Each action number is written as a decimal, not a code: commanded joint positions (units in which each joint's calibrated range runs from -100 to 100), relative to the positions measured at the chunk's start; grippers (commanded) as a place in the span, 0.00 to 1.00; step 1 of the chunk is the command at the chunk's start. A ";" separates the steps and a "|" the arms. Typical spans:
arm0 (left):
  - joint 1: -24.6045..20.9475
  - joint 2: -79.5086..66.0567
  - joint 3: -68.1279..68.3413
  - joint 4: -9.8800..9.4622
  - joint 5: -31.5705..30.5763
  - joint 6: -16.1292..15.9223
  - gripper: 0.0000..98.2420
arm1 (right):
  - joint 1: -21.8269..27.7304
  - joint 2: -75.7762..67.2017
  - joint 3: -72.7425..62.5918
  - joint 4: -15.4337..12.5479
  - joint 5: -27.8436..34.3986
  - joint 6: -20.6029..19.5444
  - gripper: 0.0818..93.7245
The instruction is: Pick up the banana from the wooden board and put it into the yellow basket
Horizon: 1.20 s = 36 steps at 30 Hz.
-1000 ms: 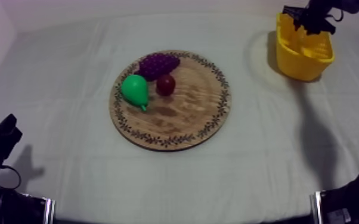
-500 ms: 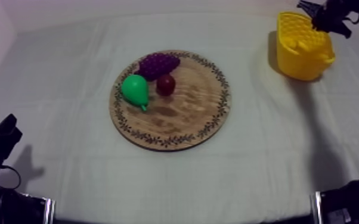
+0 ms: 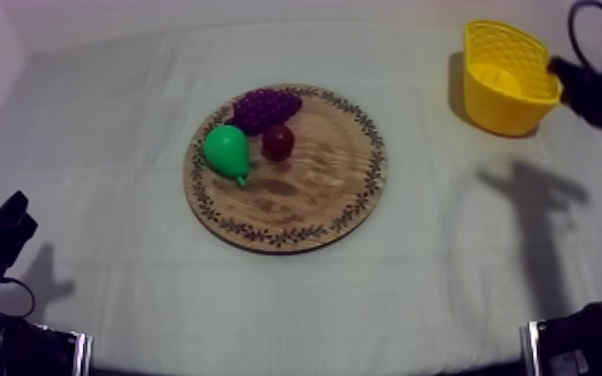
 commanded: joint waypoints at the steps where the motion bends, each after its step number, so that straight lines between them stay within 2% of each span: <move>1: -0.03 -0.03 0.03 0.02 -0.02 0.00 0.00 | 0.23 -22.85 19.06 -10.50 0.95 15.50 0.00; 4: -0.03 -0.03 0.03 0.02 -0.02 0.00 0.00 | 0.96 -33.86 24.90 -16.09 3.49 21.34 0.00; 8: -0.03 -0.03 0.03 0.02 -0.02 0.00 0.00 | 1.83 -46.58 30.27 -19.13 7.75 24.62 0.00; 14: -0.03 -0.03 0.03 0.02 -0.02 0.01 0.00 | 2.93 -59.63 33.90 -19.20 13.78 24.87 0.00; 22: -0.03 -0.03 0.03 0.02 -0.02 0.00 0.00 | 3.76 -62.57 34.39 -18.76 15.78 23.79 0.00; 31: -0.03 -0.03 0.03 0.02 -0.02 0.00 0.00 | 3.81 -62.74 34.42 -18.69 15.94 29.23 0.00; 36: -0.03 -0.03 0.03 0.02 -0.02 0.00 0.00 | 3.81 -62.75 34.42 -18.69 15.95 30.24 0.00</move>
